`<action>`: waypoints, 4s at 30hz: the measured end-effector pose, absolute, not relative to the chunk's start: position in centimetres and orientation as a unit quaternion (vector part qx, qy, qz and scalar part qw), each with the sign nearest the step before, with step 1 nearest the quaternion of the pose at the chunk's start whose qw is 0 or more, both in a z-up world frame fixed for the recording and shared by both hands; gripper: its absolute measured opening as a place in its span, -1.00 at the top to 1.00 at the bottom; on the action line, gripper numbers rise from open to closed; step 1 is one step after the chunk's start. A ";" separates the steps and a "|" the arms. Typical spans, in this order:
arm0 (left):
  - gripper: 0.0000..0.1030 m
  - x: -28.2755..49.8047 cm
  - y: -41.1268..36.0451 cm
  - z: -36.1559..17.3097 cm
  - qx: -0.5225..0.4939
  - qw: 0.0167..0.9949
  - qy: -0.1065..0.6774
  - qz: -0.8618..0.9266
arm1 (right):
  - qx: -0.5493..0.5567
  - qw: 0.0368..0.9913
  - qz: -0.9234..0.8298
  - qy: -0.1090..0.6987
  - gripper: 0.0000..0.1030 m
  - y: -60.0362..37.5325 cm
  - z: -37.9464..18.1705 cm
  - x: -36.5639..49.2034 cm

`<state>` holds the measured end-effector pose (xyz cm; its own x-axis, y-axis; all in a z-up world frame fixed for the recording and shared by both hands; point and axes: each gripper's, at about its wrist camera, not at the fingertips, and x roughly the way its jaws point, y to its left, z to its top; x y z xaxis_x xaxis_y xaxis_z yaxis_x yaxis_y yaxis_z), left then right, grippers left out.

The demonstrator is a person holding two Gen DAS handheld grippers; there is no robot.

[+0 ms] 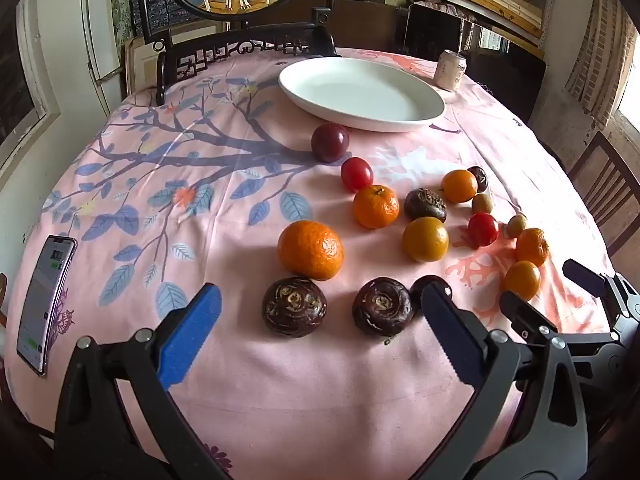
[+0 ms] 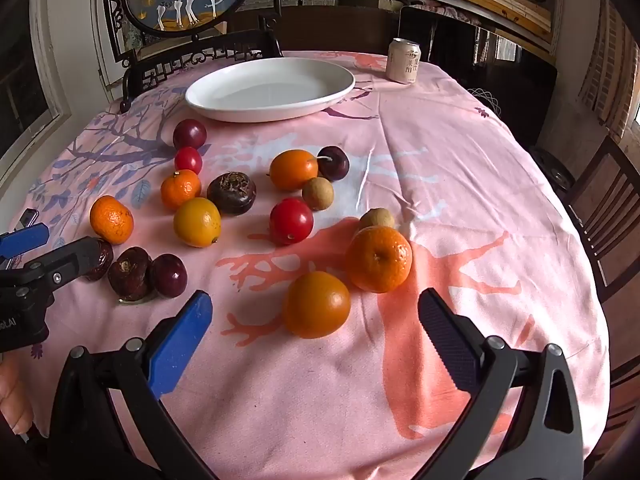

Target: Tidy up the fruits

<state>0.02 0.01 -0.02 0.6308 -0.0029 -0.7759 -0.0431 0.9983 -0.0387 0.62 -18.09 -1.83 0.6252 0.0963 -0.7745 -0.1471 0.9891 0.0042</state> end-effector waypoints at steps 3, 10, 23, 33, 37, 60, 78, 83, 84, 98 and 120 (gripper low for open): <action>-0.96 0.0 0.0 0.0 -0.027 0.903 0.429 0.010 | -0.029 0.901 0.068 0.428 -0.97 -18.1 -1.9 0.7; -0.96 0.0 -0.1 -0.1 -0.026 0.903 0.428 0.005 | -0.029 0.900 0.068 0.430 -0.97 -18.1 -2.0 0.7; -0.96 0.2 0.1 -0.5 -0.035 0.897 0.440 0.006 | -0.027 0.902 0.072 0.425 -0.97 -18.5 -1.6 0.4; -0.96 0.1 0.0 -0.3 -0.032 0.899 0.436 0.003 | -0.025 0.901 0.072 0.428 -0.97 -18.1 -1.6 0.3; -0.96 0.1 0.1 -0.4 -0.033 0.898 0.438 0.004 | -0.025 0.900 0.073 0.428 -0.97 -18.0 -1.6 0.5; -0.96 0.3 0.1 -0.4 -0.033 0.898 0.439 0.004 | -0.025 0.900 0.073 0.429 -0.97 -17.9 -1.6 0.6; -0.96 0.3 0.0 -0.4 -0.033 0.898 0.439 0.004 | -0.025 0.900 0.073 0.429 -0.97 -18.1 -1.5 0.6; -0.96 0.4 0.0 -0.5 -0.032 0.898 0.439 0.003 | -0.026 0.900 0.074 0.429 -0.97 -17.8 -1.8 0.7; -0.96 0.4 -0.1 -0.5 -0.032 0.898 0.439 0.003 | -0.026 0.900 0.073 0.430 -0.97 -17.8 -1.8 0.7; -0.96 0.2 0.0 -0.7 -0.035 0.896 0.442 -0.014 | -0.030 0.898 0.073 0.434 -0.97 -18.2 -2.1 0.5; -0.44 0.9 1.6 -4.1 0.027 0.878 0.476 -0.032 | -0.025 0.894 0.152 0.421 -0.97 -19.6 -1.6 -0.7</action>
<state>0.92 1.61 -4.14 0.5444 -0.0300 -0.8383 0.0822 0.9965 0.0177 -0.69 -19.59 -1.61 0.5987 0.2504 -0.7609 -0.2930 0.9525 0.0829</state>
